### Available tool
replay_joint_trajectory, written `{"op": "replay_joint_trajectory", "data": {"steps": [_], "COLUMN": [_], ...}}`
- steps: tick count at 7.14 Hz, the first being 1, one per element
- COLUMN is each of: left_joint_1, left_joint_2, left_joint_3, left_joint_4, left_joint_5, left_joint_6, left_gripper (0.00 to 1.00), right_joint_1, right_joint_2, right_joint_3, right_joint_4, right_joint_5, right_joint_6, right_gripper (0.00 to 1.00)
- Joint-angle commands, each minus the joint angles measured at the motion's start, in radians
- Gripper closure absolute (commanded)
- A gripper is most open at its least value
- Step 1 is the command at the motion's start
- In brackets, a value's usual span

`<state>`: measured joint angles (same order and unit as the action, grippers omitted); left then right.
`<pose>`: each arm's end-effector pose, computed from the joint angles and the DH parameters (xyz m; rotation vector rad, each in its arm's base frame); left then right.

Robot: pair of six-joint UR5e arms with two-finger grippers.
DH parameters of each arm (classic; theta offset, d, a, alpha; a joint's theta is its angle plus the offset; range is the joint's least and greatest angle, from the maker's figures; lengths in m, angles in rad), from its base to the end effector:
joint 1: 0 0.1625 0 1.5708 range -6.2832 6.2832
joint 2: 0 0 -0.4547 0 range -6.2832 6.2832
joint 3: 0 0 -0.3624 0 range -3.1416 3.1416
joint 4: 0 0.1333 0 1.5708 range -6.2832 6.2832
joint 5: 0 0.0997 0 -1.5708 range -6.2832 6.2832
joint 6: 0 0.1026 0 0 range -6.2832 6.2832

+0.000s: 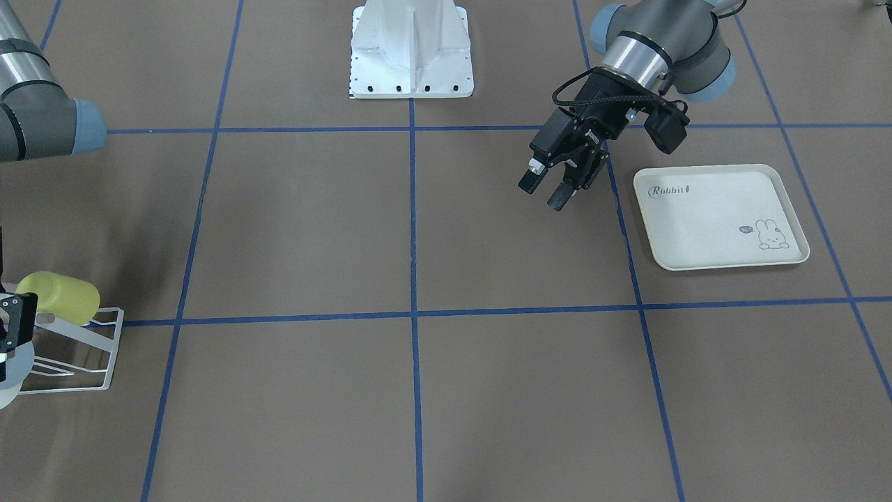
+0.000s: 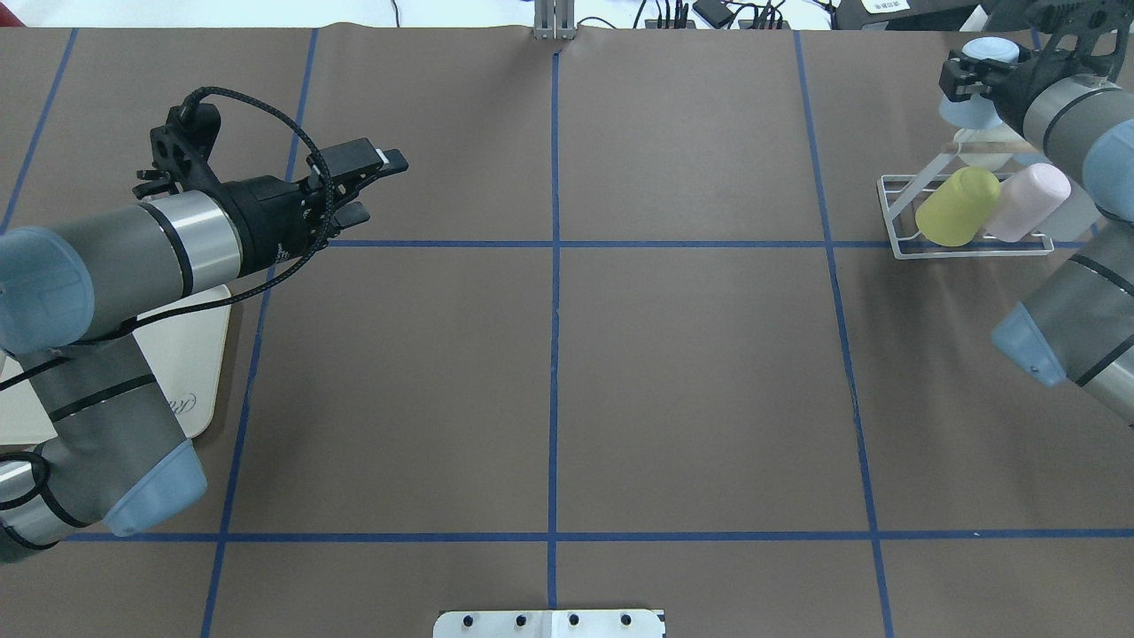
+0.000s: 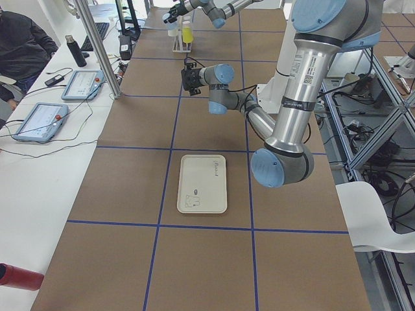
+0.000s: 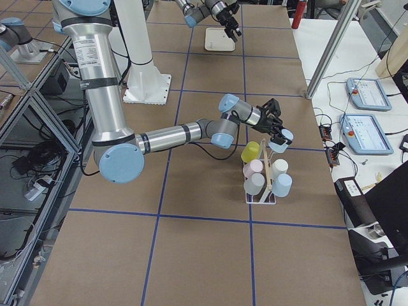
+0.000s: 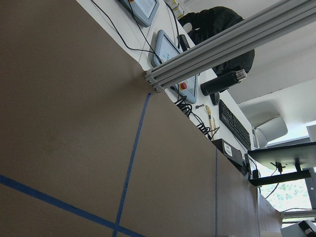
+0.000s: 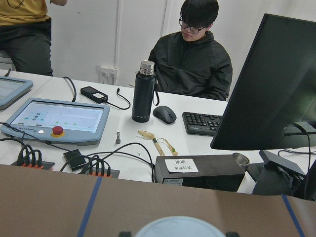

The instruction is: Transfer IKEA cup to right arm and place on rack

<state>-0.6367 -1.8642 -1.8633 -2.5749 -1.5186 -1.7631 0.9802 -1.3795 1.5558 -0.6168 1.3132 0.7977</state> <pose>0.3469 -0.4290 0.2957 0.4005 1.5828 -0.6838 -0.1880 -0.5668 0.4975 1.0148 -0.5448 0.3293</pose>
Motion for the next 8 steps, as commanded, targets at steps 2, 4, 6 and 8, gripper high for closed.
{"op": "replay_joint_trajectory", "data": {"steps": [2,4,6,8], "left_joint_1": [0.003,0.003,0.003,0.003], "left_joint_2": [0.000,0.000,0.000,0.000], "left_joint_3": [0.003,0.003,0.007,0.009], "left_joint_4": [0.001,0.001,0.001,0.001], "left_joint_5": [0.000,0.000,0.000,0.000], "left_joint_6": [-0.004,-0.007,-0.007,-0.007], "left_gripper": [0.00,0.00,0.00,0.00], "right_joint_1": [-0.003,-0.005,-0.020,-0.035], "right_joint_2": [0.000,0.002,0.010,0.013], "right_joint_3": [-0.037,-0.059,-0.080,-0.082], "right_joint_4": [-0.001,-0.003,-0.003,-0.001], "right_joint_5": [0.000,0.000,0.000,0.001], "right_joint_6": [0.001,0.001,0.011,0.014], "right_gripper": [1.00,1.00,1.00,1.00]}}
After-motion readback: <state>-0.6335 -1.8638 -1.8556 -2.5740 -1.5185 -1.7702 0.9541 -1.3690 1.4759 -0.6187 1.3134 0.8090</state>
